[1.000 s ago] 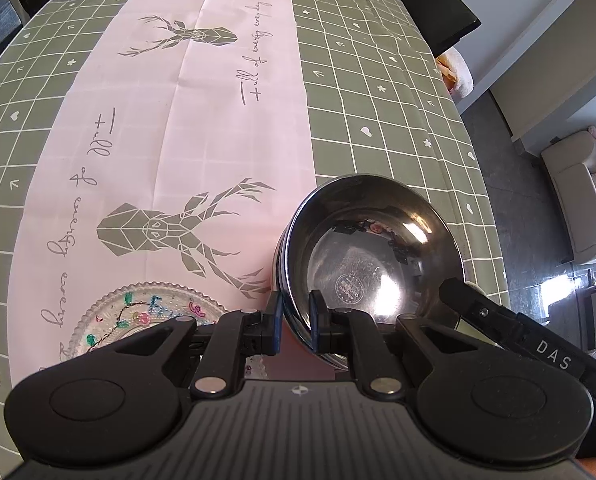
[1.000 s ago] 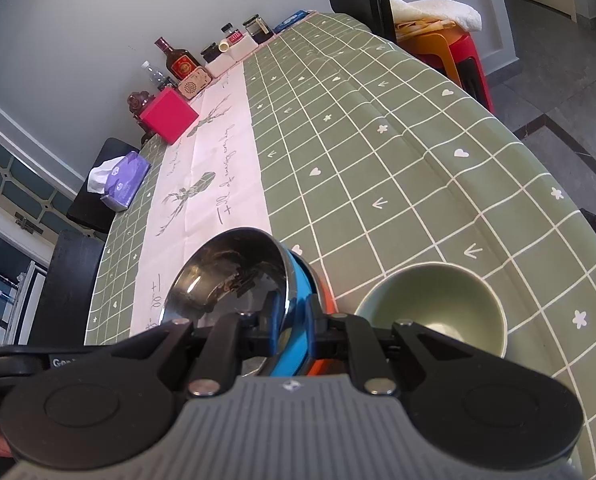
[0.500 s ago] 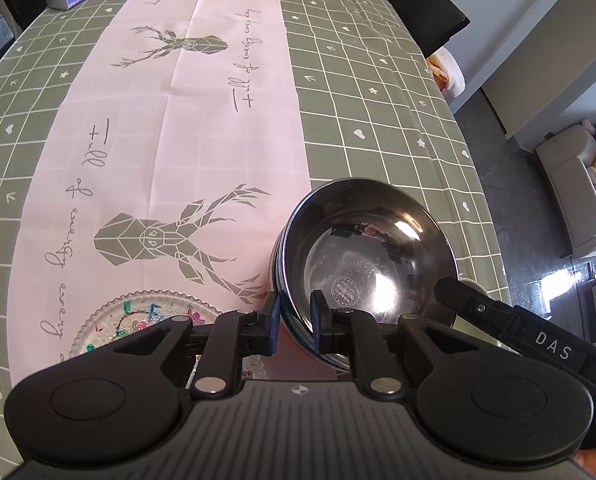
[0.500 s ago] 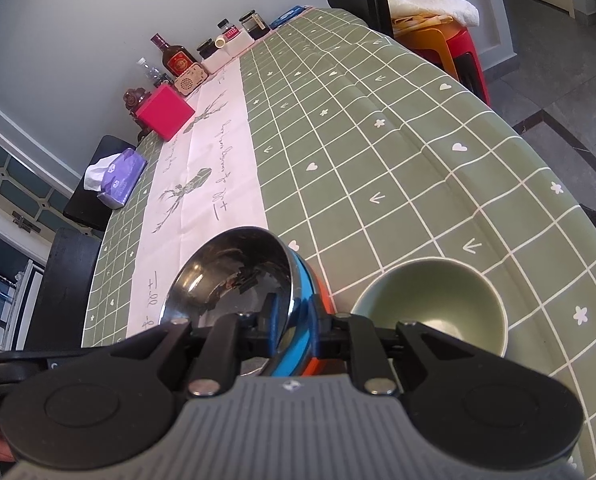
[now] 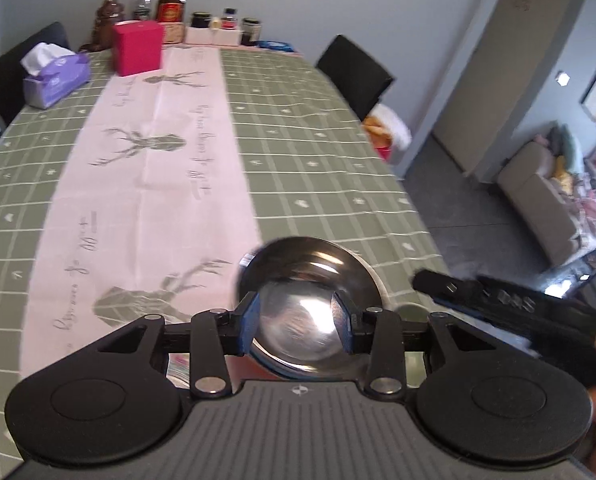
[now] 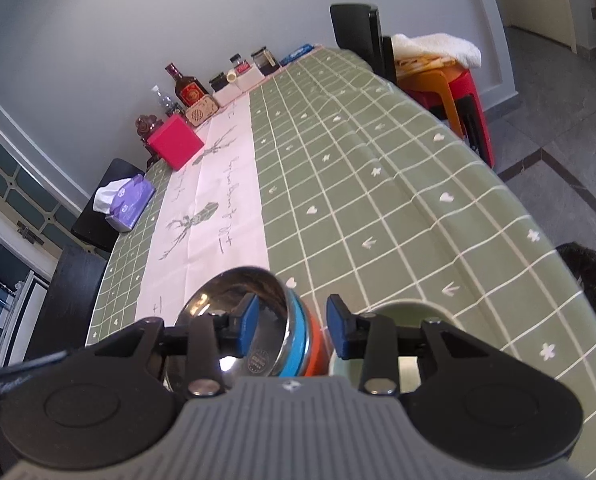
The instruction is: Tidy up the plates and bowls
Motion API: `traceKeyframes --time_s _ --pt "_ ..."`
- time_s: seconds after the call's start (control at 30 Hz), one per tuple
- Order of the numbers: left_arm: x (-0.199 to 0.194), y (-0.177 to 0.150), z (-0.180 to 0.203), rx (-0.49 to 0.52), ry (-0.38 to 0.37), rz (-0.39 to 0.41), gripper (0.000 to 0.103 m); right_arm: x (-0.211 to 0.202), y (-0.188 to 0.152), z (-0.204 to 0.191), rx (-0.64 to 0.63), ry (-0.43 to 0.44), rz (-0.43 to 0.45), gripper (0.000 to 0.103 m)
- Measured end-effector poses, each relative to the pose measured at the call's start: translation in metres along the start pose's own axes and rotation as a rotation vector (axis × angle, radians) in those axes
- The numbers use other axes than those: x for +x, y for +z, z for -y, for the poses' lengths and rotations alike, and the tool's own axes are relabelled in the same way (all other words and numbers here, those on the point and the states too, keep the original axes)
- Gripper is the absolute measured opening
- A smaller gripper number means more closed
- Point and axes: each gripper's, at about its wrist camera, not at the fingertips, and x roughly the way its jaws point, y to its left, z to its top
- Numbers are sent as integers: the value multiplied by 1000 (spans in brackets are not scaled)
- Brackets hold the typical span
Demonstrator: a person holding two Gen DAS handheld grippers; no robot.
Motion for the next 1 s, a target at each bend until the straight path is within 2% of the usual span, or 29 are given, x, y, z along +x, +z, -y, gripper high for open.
traceKeyframes --time_s 0.17,0.37,0.47,0.6,0.67,0.8,0.9,1.0 --pt "-3 -25 20 -38 -125 -4 44 -12 4 13 -29 -78 35 37" --pt "24 -47 33 -133 -182 -58 44 -15 -1 29 -49 -130 5 41" --pt "37 -58 41 -151 -168 -66 44 -13 -3 36 -59 -164 -11 41" --pt "57 -68 43 -255 -152 -81 44 -5 -5 46 -48 -185 -56 40" --pt "63 -73 44 -295 -139 -59 44 0 -5 47 -58 -210 -79 40" --pt "74 -81 50 -351 -65 -19 41 12 -6 56 -28 -202 -135 39" --pt "82 -87 52 -393 -7 1 38 19 -6 59 -22 -230 -160 36" --pt "86 -94 56 -398 30 39 35 26 -5 64 -11 -244 -188 33"
